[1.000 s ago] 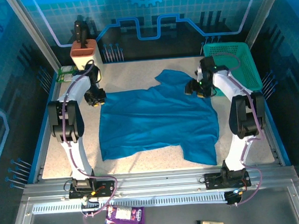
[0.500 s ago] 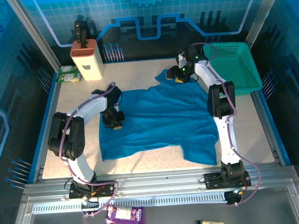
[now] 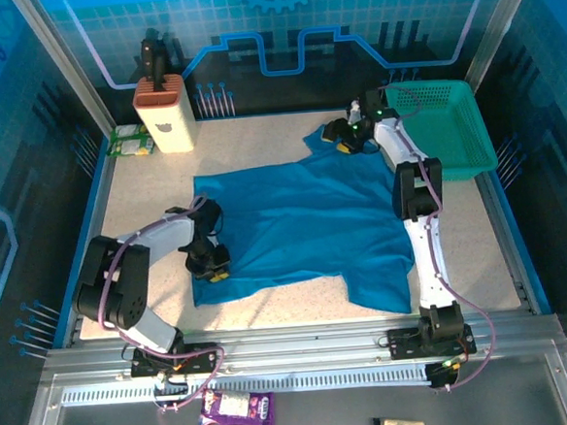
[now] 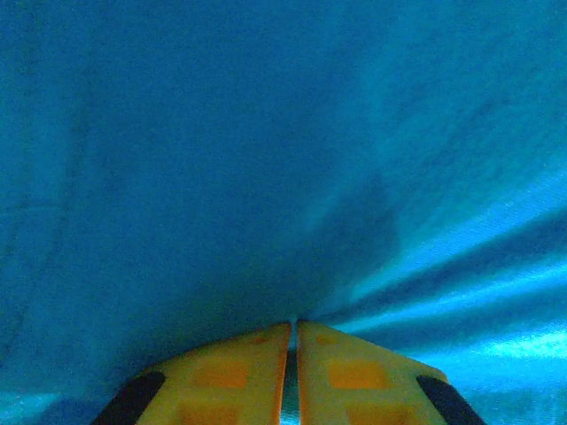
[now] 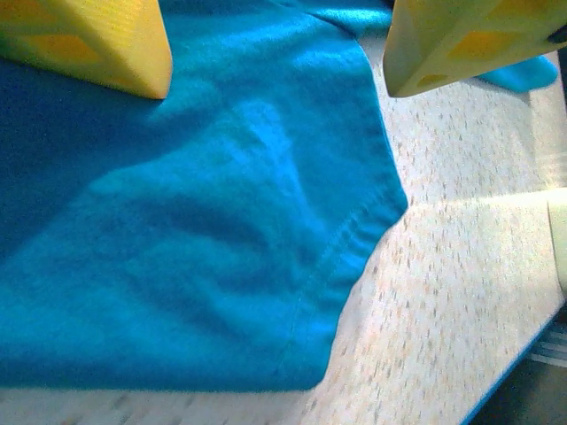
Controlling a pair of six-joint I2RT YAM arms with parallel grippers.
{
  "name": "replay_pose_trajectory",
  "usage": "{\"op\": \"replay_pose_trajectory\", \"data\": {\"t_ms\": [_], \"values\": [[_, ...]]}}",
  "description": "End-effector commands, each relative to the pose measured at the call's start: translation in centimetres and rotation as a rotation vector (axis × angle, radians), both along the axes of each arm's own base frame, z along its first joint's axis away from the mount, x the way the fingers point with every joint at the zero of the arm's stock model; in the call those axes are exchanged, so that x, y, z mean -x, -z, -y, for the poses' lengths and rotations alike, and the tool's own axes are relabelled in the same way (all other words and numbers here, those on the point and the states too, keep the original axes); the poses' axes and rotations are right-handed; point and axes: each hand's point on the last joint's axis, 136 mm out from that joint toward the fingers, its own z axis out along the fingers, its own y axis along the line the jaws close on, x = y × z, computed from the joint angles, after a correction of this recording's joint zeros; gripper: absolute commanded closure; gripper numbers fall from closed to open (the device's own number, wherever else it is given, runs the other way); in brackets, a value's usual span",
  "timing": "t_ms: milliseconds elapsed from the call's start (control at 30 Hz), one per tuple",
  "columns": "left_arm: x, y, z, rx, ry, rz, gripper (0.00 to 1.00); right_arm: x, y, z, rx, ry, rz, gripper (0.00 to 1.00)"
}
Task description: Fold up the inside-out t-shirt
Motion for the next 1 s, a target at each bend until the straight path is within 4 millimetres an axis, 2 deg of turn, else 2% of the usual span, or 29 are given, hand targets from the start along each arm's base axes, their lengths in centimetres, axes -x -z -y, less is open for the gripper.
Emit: {"op": "replay_pose_trajectory", "data": {"t_ms": [0,167,267,333,433,500,633,800,967], "values": [[1.0,0.9,-2.1,-0.052,-0.083,-0.030,0.86,-0.8,4.9,3.6,0.060,0.118,-0.076,0.33],[-1.2,0.5,-3.2,-0.045,-0.136,0.026,0.85,-1.7,4.7,5.0,0.089,0.159,-0.060,0.33],[-2.7,-0.6,-2.8,-0.012,-0.129,0.072,0.84,-2.2,3.4,5.1,0.065,0.157,-0.030,0.33],[-4.5,-2.3,-1.9,0.042,-0.125,0.133,0.82,-2.6,1.3,4.2,0.001,0.132,0.008,0.34],[-8.1,-5.7,-0.8,0.098,-0.110,0.248,0.78,-2.5,-2.8,2.6,-0.046,0.082,0.067,0.34],[-11.3,-8.1,-0.7,0.100,-0.102,0.332,0.78,-1.9,-5.6,1.9,-0.043,0.054,0.105,0.33],[-17.1,-10.6,-0.3,0.088,-0.084,0.432,0.79,-0.4,-8.7,0.9,-0.025,0.022,0.129,0.33],[-24.2,-10.7,-0.8,0.000,-0.062,0.483,0.82,2.0,-8.9,1.1,0.075,-0.004,0.091,0.33],[-29.5,-8.5,-1.9,-0.102,-0.044,0.465,0.83,4.2,-6.5,2.3,0.163,-0.003,0.025,0.34]]}}
